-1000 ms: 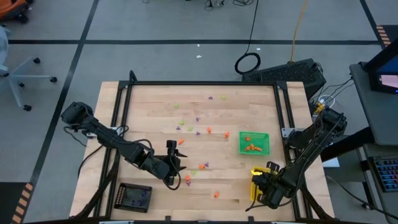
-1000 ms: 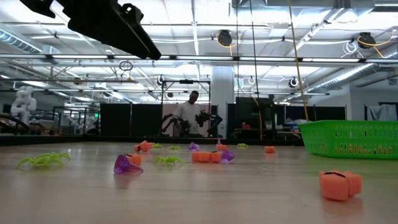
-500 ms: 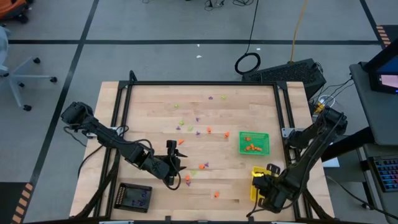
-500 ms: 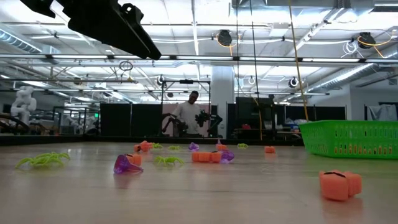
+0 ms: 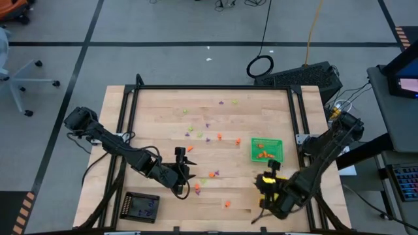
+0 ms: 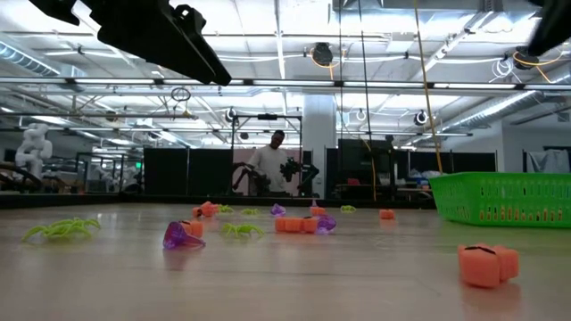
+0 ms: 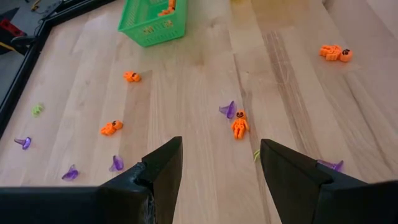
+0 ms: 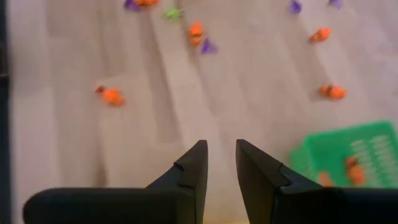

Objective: Sort Halloween decoration
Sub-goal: Put the orange skeleton toy into the green bin

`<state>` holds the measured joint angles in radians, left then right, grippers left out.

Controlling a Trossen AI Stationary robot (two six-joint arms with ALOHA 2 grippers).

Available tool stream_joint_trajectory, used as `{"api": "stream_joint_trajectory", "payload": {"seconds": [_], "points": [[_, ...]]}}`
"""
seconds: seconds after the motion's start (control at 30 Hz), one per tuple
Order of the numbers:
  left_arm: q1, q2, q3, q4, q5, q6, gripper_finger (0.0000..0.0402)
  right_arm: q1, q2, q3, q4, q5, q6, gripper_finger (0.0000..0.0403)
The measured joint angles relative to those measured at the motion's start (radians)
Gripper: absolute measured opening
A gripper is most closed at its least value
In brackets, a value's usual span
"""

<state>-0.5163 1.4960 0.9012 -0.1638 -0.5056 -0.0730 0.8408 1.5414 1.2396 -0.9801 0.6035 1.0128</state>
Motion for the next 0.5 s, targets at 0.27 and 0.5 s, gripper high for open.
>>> {"api": "stream_joint_trajectory", "payload": {"seconds": [0.27, 0.5], "points": [[0.0, 0.0, 0.0, 0.0, 0.0, 0.0, 0.0212, -0.254, 0.0, 0.0, 0.088, -0.119, -0.315, 0.0068], [0.0, 0.0, 0.0, -0.001, 0.0, 0.0, 0.0212, -0.519, 0.0, 0.0, 0.128, -0.277, -0.745, 0.0074]]}}
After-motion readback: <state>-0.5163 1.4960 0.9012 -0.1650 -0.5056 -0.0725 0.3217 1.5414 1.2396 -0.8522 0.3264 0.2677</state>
